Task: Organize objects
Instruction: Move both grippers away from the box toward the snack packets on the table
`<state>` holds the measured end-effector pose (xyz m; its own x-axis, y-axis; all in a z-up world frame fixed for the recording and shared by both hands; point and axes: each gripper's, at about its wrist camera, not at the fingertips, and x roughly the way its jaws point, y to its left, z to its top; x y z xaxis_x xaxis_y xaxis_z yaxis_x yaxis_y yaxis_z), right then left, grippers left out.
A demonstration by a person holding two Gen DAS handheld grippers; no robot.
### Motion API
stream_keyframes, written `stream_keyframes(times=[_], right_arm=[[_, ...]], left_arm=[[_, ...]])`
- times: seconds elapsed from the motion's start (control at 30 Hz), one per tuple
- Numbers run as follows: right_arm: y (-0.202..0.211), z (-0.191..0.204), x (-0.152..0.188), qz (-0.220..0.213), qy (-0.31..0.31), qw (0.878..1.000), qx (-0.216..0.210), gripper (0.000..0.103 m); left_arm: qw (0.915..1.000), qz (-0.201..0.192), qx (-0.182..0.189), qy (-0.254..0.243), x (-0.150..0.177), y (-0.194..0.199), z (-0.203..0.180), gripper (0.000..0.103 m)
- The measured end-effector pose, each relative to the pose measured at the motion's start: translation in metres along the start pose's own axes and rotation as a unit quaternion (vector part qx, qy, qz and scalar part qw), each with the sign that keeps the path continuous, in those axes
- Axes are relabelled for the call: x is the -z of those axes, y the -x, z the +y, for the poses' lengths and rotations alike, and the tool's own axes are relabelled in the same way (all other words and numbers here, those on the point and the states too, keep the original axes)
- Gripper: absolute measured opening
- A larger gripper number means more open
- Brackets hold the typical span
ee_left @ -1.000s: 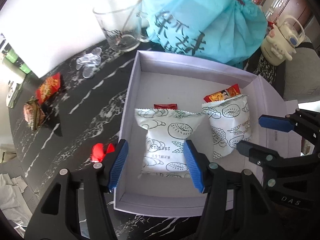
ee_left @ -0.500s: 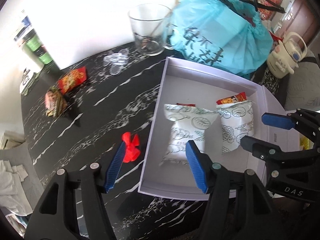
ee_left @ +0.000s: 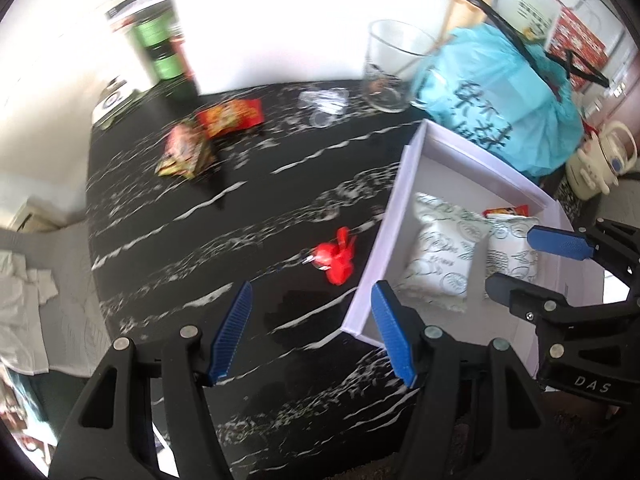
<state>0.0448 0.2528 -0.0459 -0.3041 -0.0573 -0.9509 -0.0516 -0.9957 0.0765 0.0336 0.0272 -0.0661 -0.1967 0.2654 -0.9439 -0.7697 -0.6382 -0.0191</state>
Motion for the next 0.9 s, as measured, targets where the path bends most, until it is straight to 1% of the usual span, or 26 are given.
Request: stream_keyframes(times=[0.27,0.57,0.73,0.9], right_arm=[[-0.004,0.048,-0.009,0.0,0.068,0.997,-0.025,0.063],[-0.009,0.094,-0.005,0.006,0.131,0.99,-0.045,0.063],[-0.009,0.107,-0.004,0.007,0.151,0.987,-0.052,0.063],[-0.013,0.111,-0.003,0.012,0.162,0.985,-0.056,0.063]], left_arm=[[0.9977,-0.005,-0.025,0.063,0.027,0.016,0.043,0.061],[0.9914,0.002,-0.043,0.123,0.063,0.025,0.08,0.061],[0.9879,0.003,-0.049,0.147,0.076,0.029,0.091,0.061],[0.9855,0.006,-0.051,0.161,0.08,0.029,0.096,0.061]])
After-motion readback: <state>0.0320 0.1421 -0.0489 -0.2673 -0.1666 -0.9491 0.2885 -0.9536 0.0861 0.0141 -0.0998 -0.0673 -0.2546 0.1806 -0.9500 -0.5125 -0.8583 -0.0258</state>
